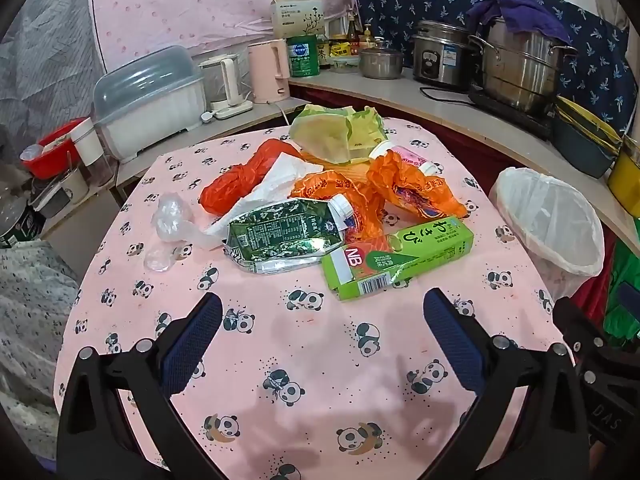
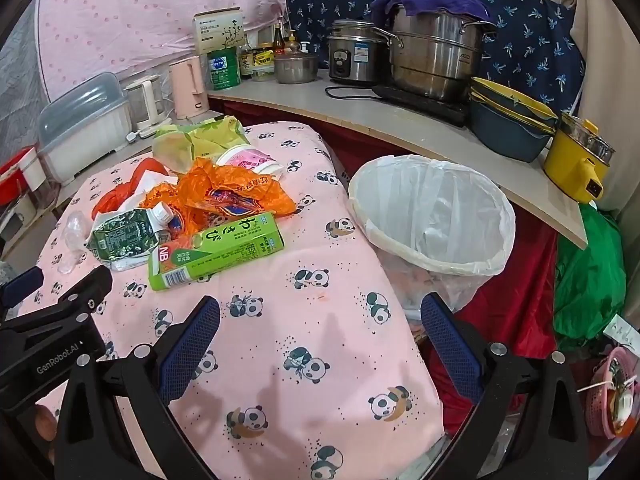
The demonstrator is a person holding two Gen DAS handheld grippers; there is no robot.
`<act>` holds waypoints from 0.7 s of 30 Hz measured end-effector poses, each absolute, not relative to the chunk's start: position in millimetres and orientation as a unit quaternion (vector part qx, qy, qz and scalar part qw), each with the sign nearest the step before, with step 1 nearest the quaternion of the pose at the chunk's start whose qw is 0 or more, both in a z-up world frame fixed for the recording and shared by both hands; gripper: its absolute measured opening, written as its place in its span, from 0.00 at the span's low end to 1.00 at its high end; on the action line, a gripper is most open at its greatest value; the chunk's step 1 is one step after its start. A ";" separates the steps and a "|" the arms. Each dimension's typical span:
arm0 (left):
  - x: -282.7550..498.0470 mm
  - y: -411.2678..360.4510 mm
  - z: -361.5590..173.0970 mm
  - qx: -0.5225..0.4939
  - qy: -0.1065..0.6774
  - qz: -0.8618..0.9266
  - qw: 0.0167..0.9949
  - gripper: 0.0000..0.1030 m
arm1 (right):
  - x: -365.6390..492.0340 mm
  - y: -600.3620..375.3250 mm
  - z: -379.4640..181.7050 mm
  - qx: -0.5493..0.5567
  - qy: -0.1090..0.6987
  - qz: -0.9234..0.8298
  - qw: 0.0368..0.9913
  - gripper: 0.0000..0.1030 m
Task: Collect trash
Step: 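Grasp the clear plastic bag with the left gripper while the right gripper grasps an orange snack bag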
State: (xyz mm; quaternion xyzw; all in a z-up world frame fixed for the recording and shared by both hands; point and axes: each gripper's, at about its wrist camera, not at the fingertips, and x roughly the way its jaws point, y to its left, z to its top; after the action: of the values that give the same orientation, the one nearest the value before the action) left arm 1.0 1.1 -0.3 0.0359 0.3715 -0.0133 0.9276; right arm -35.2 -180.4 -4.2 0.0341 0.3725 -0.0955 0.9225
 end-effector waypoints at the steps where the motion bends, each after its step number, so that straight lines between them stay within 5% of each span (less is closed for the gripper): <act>1: 2.9 3.4 -0.7 0.035 0.372 -0.010 0.927 0.93 | -32.2 -180.0 -5.0 0.035 0.372 -0.094 0.923 0.94; 21: 126.9 138.1 -29.9 0.004 0.405 0.114 0.907 0.93 | 66.6 -142.7 -22.1 0.032 0.375 -0.052 0.925 0.94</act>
State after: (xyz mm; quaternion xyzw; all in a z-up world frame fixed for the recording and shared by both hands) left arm 126.9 138.1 -29.9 0.0045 0.4051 0.1143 0.9071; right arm 66.6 -142.7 -22.1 0.0318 0.3754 -0.0520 0.9249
